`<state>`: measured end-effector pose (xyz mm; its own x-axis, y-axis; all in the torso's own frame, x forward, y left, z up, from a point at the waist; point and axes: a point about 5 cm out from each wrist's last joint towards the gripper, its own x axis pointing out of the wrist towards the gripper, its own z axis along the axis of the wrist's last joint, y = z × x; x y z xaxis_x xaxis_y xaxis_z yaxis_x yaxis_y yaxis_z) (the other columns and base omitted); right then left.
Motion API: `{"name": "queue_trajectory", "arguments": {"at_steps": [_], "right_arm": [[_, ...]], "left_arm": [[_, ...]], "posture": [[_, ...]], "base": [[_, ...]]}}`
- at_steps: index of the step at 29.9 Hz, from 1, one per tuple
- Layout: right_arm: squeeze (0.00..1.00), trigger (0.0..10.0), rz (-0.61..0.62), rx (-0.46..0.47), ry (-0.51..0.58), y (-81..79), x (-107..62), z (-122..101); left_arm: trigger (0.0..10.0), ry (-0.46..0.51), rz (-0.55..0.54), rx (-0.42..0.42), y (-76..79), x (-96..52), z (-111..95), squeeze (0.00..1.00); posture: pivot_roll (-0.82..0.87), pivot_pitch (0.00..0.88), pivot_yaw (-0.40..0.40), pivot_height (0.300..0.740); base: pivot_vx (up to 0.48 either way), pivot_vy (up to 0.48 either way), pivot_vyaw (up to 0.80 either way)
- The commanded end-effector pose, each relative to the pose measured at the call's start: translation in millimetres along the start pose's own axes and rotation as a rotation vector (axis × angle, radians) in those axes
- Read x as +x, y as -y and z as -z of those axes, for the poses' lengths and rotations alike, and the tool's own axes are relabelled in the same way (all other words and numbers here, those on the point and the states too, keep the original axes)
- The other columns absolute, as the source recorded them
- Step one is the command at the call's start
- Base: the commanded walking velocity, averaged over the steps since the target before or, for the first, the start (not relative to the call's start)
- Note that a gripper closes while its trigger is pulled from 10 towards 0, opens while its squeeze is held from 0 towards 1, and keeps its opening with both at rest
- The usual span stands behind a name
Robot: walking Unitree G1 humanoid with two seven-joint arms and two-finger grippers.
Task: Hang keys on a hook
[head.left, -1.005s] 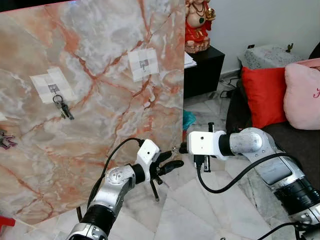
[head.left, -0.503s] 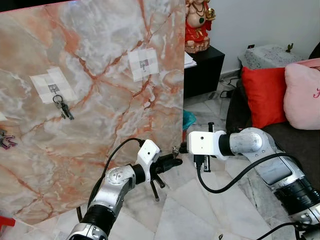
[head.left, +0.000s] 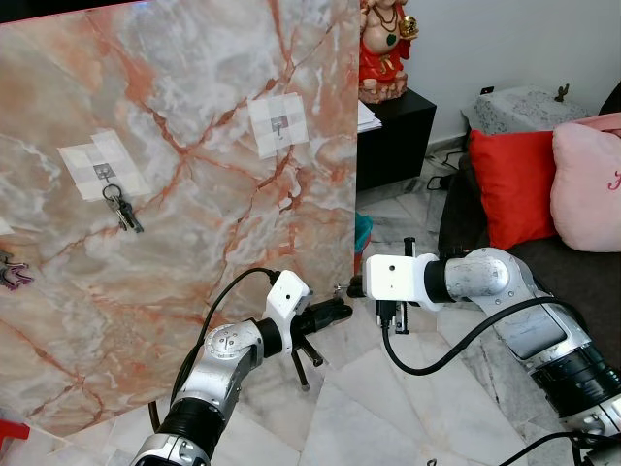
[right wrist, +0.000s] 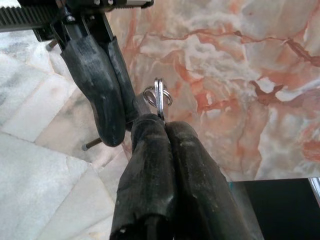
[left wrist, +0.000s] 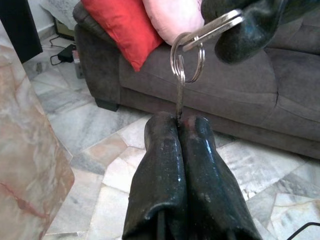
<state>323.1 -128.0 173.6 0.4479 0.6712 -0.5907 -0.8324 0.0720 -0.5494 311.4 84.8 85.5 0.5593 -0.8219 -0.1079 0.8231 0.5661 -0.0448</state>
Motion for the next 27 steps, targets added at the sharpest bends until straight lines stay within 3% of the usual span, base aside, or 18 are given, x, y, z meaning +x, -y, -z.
{"name": "queue_trajectory", "arguments": {"at_steps": [1, 9, 26, 27], "right_arm": [[0.00, 10.0, -0.002, 0.005, -0.013, -0.7, 0.6, 3], [0.00, 10.0, 0.010, 0.001, -0.080, 1.0, -0.1, 13], [0.00, 10.0, 0.009, 0.015, -0.085, -0.1, 2.0, 17], [0.41, 10.0, 0.006, 0.020, -0.085, -0.5, 2.2, 17]], "left_arm": [[0.0, 0.020, -0.017, 0.000, -4.0, -4.0, -3, 0.00], [0.0, 0.016, -0.019, 0.000, -5.0, -7.1, -2, 0.00], [0.0, 0.014, -0.003, -0.004, -3.5, -7.2, -2, 0.00], [0.0, 0.014, -0.002, -0.004, -3.3, -7.2, -2, 0.00]], "posture": [[0.11, 0.000, 0.036, 0.740], [0.11, 0.000, 0.034, 0.740], [0.11, 0.000, 0.034, 0.740], [0.12, 0.000, 0.033, 0.740]], "base": [[0.000, 0.000, 0.00], [0.000, 0.000, 0.00], [0.000, 0.000, 0.00], [0.000, 0.000, 0.00]]}}
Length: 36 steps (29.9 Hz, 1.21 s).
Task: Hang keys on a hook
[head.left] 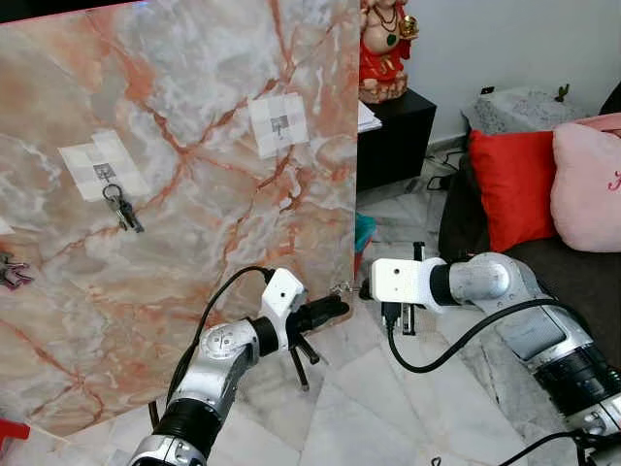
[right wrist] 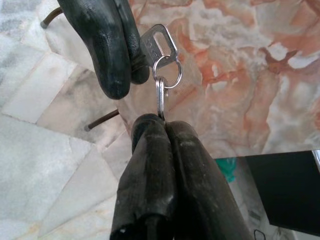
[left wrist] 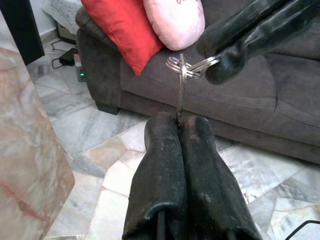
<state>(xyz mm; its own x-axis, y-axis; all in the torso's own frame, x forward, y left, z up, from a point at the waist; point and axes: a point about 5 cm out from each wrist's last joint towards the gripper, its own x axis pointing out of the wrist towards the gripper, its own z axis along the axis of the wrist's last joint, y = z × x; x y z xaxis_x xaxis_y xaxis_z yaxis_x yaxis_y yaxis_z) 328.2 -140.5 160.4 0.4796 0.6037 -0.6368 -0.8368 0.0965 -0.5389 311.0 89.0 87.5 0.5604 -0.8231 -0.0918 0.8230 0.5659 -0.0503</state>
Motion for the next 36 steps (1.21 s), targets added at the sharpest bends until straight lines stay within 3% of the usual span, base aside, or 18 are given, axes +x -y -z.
{"name": "queue_trajectory", "arguments": {"at_steps": [1, 7, 12, 13, 14, 15, 21, 22, 23, 24, 26, 29, 31, 32, 34, 36], "right_arm": [[1.00, 10.0, -0.003, -0.002, 0.002, 1.4, 0.8, -1], [1.00, 10.0, 0.000, 0.003, -0.003, 0.9, 2.1, 0], [1.00, 10.0, -0.005, 0.013, -0.090, -5.8, 9.2, 18], [0.89, 10.0, -0.003, 0.020, -0.091, -6.6, 10.3, 19], [0.60, 10.0, -0.002, 0.027, -0.092, -7.2, 11.1, 20], [0.00, 10.0, 0.004, 0.048, -0.103, -9.6, 14.0, 25], [0.00, 10.0, 0.026, 0.148, -0.149, -23.5, 26.4, 45], [0.00, 10.0, 0.028, 0.198, -0.162, -32.2, 33.5, 53], [0.00, 10.0, 0.028, 0.198, -0.162, -32.2, 33.5, 53], [0.00, 10.0, 0.036, 0.250, -0.183, -42.2, 40.2, 62], [0.00, 10.0, 0.041, 0.267, -0.190, -45.5, 42.6, 65], [0.00, 10.0, 0.113, 0.410, -0.249, -62.0, 52.8, 83], [0.00, 10.0, 0.188, 0.587, -0.296, -85.3, 60.1, 99], [0.00, 10.0, 0.188, 0.587, -0.296, -85.3, 60.1, 99], [0.00, 10.0, 0.245, 0.756, -0.334, -109.4, 62.5, 111], [0.00, 10.0, 0.279, 0.858, -0.364, -126.9, 63.4, 118]], "left_arm": [[0.0, -0.002, -0.001, 0.002, -1.3, -3.3, 0, 0.00], [0.0, -0.007, 0.004, 0.002, -1.1, -4.1, 0, 0.00], [0.0, -0.027, 0.017, 0.014, -0.3, -6.3, 1, 0.00], [0.0, -0.034, 0.016, 0.019, -0.6, -7.0, 1, 0.00], [0.0, -0.041, 0.014, 0.023, -0.9, -7.6, 1, 0.00], [0.0, -0.070, 0.003, 0.041, -2.3, -9.8, 4, 0.00], [0.1, -0.175, -0.067, 0.089, -9.7, -18.9, 13, 0.00], [4.7, -0.242, -0.089, 0.110, -13.0, -23.5, 18, 0.00], [4.7, -0.242, -0.089, 0.110, -13.0, -23.5, 18, 0.00], [10.0, -0.299, -0.118, 0.130, -17.1, -28.0, 22, 0.00], [10.0, -0.315, -0.130, 0.133, -18.6, -29.6, 23, 0.00], [10.0, -0.326, -0.213, 0.117, -28.1, -37.5, 21, 0.00], [10.0, -0.319, -0.345, 0.076, -41.4, -50.7, 19, 0.00], [10.0, -0.319, -0.345, 0.076, -41.4, -50.7, 19, 0.00], [10.0, -0.322, -0.531, 0.026, -59.6, -72.8, 21, 0.00], [10.0, -0.325, -0.664, -0.025, -71.4, -91.2, 24, 0.00]], "posture": [[0.12, 0.000, 0.034, 0.740], [0.12, 0.000, 0.034, 0.740], [0.12, 0.000, 0.038, 0.740], [0.12, 0.000, 0.039, 0.740], [0.12, 0.000, 0.040, 0.740], [0.12, 0.000, 0.041, 0.740], [0.13, 0.000, 0.044, 0.740], [0.13, 0.000, 0.045, 0.740], [0.13, 0.000, 0.045, 0.740], [0.13, 0.000, 0.045, 0.740], [0.13, 0.000, 0.045, 0.740], [0.13, 0.000, 0.049, 0.740], [0.13, 0.000, 0.049, 0.740], [0.13, 0.000, 0.049, 0.740], [0.15, 0.000, 0.048, 0.740], [0.15, 0.000, 0.044, 0.740]], "base": [[0.000, 0.000, 0.00], [0.000, 0.000, 0.00], [0.000, 0.000, 0.00], [0.000, 0.000, 0.00], [0.000, 0.000, 0.00], [0.000, 0.000, 0.00], [0.000, 0.000, 0.00], [0.000, 0.000, 0.00], [0.000, 0.000, 0.00], [0.000, 0.000, 0.00], [0.000, 0.000, 0.00], [0.000, 0.000, 0.00], [0.000, 0.000, 0.00], [0.000, 0.000, 0.00], [0.000, 0.000, 0.00], [0.000, 0.000, 0.00]]}}
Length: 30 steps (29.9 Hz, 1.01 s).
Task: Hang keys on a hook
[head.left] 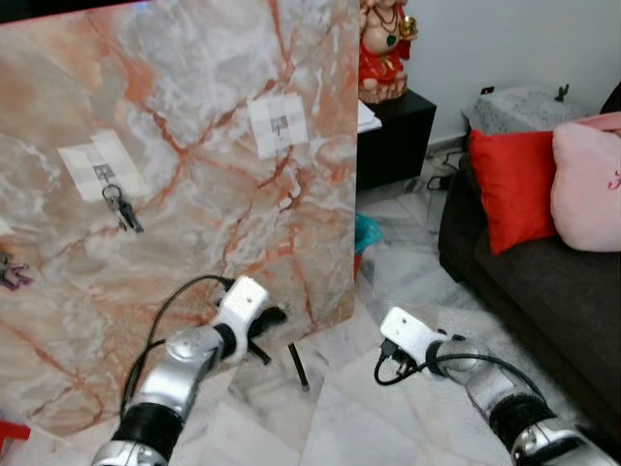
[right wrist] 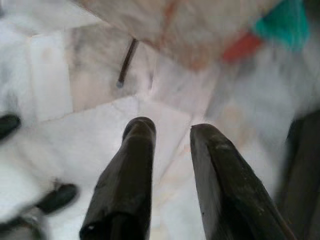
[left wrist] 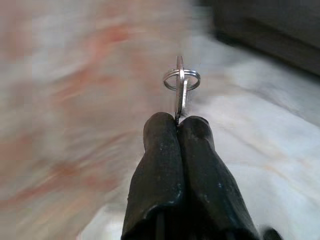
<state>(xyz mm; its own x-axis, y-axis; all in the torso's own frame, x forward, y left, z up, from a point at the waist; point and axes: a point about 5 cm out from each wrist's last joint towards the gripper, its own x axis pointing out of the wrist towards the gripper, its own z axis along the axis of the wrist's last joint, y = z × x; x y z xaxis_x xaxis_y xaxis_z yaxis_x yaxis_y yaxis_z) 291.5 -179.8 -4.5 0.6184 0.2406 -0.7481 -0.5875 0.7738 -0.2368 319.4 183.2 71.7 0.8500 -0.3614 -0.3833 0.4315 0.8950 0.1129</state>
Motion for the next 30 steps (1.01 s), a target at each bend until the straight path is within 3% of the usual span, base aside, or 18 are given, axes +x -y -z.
{"name": "queue_trajectory", "arguments": {"at_steps": [1, 3, 4, 5, 9, 12, 13, 16, 19, 24, 30], "right_arm": [[0.00, 10.0, 0.040, 0.199, -0.051, -14.7, 1.8, 29], [0.00, 10.0, 0.050, 0.252, -0.066, -20.0, 1.7, 38], [0.00, 10.0, 0.078, 0.329, -0.092, -27.8, 1.1, 52], [0.00, 10.0, 0.078, 0.329, -0.092, -27.8, 1.1, 52], [0.00, 10.0, 0.105, 0.438, -0.134, -41.3, -0.6, 71], [0.00, 10.0, 0.120, 0.508, -0.152, -54.1, -1.5, 82], [0.00, 10.0, 0.129, 0.570, -0.150, -59.7, -1.7, 86], [0.00, 10.0, 0.136, 0.614, -0.169, -67.6, -3.3, 94], [0.00, 10.0, 0.142, 0.639, -0.198, -72.5, -5.4, 102], [0.00, 10.0, 0.156, 0.649, -0.244, -76.8, -9.0, 112], [0.00, 10.0, 0.157, 0.621, -0.251, -74.0, -10.0, 114]], "left_arm": [[10.0, -0.068, -0.238, -0.114, -39.0, -21.3, 24, 0.00], [10.0, -0.085, -0.298, -0.142, -48.1, -27.9, 32, 0.00], [10.0, -0.129, -0.366, -0.190, -56.9, -37.4, 49, 0.00], [10.0, -0.129, -0.366, -0.190, -56.9, -37.4, 49, 0.00], [10.0, -0.223, -0.461, -0.273, -61.2, -51.3, 81, 0.00], [10.0, -0.390, -0.477, -0.296, -45.8, -63.5, 122, 0.00], [10.0, -0.478, -0.471, -0.294, -32.2, -69.5, 143, 0.00], [10.0, -0.552, -0.465, -0.321, -11.6, -75.0, 164, 0.00], [10.0, -0.587, -0.469, -0.370, 3.4, -77.3, 175, 0.00], [10.0, -0.688, -0.460, -0.381, 26.5, -86.5, 196, 0.00], [10.0, -0.730, -0.475, -0.385, 31.8, -98.8, 208, 0.00]], "posture": [[0.16, 0.000, 0.041, 0.740], [0.16, 0.000, 0.038, 0.740], [0.16, 0.000, 0.033, 0.740], [0.16, 0.000, 0.033, 0.740], [0.16, 0.000, 0.025, 0.740], [0.16, 0.000, 0.017, 0.740], [0.15, 0.000, 0.012, 0.740], [0.15, 0.000, -0.006, 0.740], [0.16, 0.000, -0.022, 0.740], [0.16, 0.000, -0.045, 0.740], [0.16, 0.000, -0.058, 0.740]], "base": [[0.000, 0.000, 0.00], [0.000, 0.000, 0.00], [0.000, 0.000, 0.00], [0.000, 0.000, 0.00], [0.000, 0.000, 0.00], [0.000, 0.000, 0.00], [0.000, 0.000, 0.00], [0.000, 0.000, 0.00], [0.000, 0.000, 0.00], [0.000, 0.000, 0.00], [0.000, 0.000, 0.00]]}}
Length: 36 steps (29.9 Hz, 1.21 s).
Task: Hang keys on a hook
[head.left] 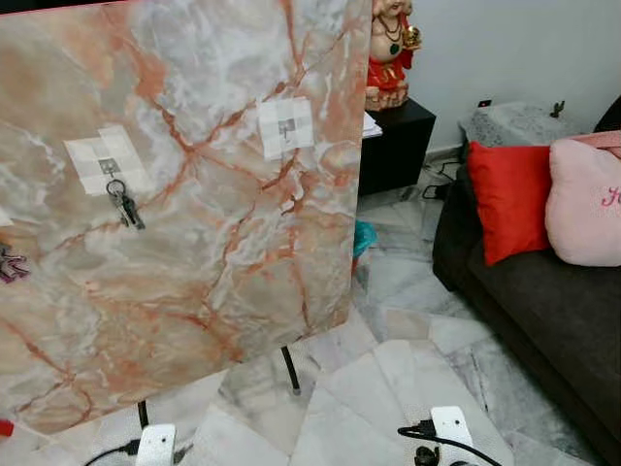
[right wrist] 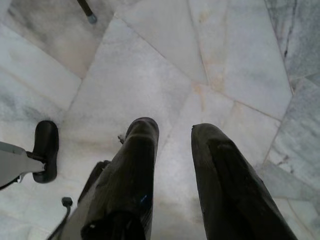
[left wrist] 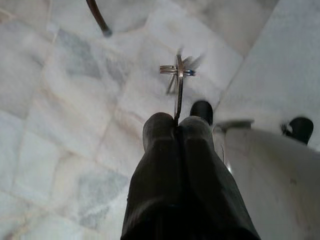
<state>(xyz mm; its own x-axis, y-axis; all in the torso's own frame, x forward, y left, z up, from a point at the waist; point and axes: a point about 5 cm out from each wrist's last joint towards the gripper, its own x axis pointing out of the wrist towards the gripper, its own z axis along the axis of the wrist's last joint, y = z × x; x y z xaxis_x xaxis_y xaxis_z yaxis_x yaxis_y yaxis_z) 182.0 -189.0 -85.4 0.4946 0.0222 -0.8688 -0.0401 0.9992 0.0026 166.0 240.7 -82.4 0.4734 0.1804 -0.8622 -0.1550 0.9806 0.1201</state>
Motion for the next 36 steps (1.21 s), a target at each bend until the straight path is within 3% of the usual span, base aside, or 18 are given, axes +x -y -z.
{"name": "queue_trajectory", "arguments": {"at_steps": [1, 9, 13, 20, 25, 31, 36], "right_arm": [[0.00, 10.0, 0.009, -0.012, -0.008, 2.6, -0.2, -1], [0.00, 10.0, 0.010, -0.046, -0.002, 1.4, 0.3, -4], [0.00, 10.0, 0.000, 0.024, 0.006, -4.2, 1.0, -3], [0.00, 10.0, -0.003, 0.007, -0.038, -8.6, 0.0, 13], [0.00, 10.0, 0.003, -0.006, -0.049, -4.5, -1.3, 20], [0.00, 10.0, 0.014, -0.031, -0.059, 2.7, -2.8, 23], [0.00, 10.0, 0.024, -0.031, -0.047, 11.4, -3.7, 19]], "left_arm": [[10.0, -0.017, -0.020, 0.016, -4.8, -0.8, 7, 0.00], [10.0, -0.025, -0.047, 0.026, -21.8, -3.6, 15, 0.00], [10.0, -0.040, -0.060, 0.029, -32.4, -6.5, 25, 0.00], [10.0, -0.049, -0.069, 0.043, -39.7, -8.6, 31, 0.00], [10.0, -0.041, -0.066, 0.046, -36.5, -7.6, 28, 0.00], [10.0, -0.014, -0.052, 0.038, -24.2, -4.6, 19, 0.00], [10.0, 0.028, -0.042, 0.026, -12.6, -2.0, 7, 0.00]], "posture": [[0.16, 0.000, -0.058, 0.740], [0.16, 0.000, -0.061, 0.740], [0.16, 0.000, -0.041, 0.740], [0.16, 0.000, -0.017, 0.740], [0.15, 0.000, -0.019, 0.740], [0.15, 0.000, -0.030, 0.740], [0.15, 0.000, -0.048, 0.740]], "base": [[0.000, 0.000, 0.00], [0.000, -0.252, 0.26], [0.000, -0.294, 0.16], [0.000, -0.294, 0.00], [0.000, -0.295, 0.00], [0.000, -0.292, 0.73], [0.000, -0.289, 0.09]]}}
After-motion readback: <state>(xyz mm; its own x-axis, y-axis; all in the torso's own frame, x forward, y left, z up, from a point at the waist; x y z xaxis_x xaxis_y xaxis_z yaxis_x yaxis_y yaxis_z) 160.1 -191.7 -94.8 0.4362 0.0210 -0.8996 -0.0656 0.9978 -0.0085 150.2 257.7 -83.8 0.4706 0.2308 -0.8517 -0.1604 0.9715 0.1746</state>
